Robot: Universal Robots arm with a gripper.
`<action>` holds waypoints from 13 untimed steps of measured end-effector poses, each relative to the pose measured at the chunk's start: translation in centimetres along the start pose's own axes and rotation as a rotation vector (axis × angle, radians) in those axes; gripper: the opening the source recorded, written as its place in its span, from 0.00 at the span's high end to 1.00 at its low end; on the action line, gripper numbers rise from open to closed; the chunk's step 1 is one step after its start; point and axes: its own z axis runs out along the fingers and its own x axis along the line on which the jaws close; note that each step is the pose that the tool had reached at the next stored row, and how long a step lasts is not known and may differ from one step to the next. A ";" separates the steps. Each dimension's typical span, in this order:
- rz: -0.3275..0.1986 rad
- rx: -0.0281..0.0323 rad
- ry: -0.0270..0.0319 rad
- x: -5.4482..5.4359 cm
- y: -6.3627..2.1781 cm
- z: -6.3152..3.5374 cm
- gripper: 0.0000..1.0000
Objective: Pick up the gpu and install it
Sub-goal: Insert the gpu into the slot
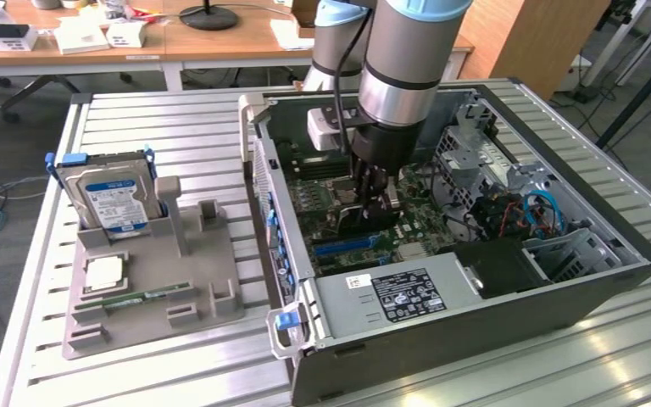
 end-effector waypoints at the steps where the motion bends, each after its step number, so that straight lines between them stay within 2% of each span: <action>1: 0.000 0.0000 0.0000 0.0 0.00 0.02 0.74; 13: 0.000 0.0000 0.0001 0.0 0.00 0.31 0.74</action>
